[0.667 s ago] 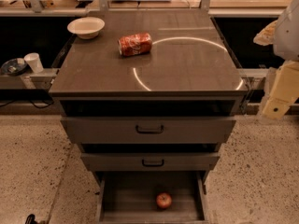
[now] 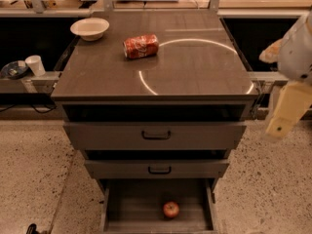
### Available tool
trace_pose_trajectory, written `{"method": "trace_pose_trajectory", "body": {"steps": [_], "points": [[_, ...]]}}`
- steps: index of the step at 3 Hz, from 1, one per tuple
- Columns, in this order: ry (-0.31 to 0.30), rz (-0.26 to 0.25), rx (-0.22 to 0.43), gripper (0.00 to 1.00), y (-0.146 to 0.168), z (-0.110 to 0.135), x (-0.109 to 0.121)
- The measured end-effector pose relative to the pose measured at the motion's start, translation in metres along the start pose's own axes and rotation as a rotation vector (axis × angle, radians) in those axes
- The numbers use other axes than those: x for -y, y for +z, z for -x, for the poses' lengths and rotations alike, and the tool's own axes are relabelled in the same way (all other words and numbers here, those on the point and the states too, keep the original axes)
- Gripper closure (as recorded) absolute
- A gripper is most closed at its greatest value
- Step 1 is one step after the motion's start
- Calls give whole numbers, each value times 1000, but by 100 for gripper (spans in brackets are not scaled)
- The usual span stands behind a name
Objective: Pick apple from bottom drawer and place on counter
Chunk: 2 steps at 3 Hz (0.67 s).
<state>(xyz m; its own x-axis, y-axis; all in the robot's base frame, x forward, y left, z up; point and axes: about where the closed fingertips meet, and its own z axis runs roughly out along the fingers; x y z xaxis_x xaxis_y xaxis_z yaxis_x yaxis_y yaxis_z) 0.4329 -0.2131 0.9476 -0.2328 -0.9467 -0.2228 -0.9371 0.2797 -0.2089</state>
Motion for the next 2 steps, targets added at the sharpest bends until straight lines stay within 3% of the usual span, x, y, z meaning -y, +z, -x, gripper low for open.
{"method": "trace_pose_trajectory", "body": {"steps": [1, 2], "points": [[-24, 19, 59, 0, 46, 2, -33], [-87, 15, 79, 0, 120, -6, -69]]}}
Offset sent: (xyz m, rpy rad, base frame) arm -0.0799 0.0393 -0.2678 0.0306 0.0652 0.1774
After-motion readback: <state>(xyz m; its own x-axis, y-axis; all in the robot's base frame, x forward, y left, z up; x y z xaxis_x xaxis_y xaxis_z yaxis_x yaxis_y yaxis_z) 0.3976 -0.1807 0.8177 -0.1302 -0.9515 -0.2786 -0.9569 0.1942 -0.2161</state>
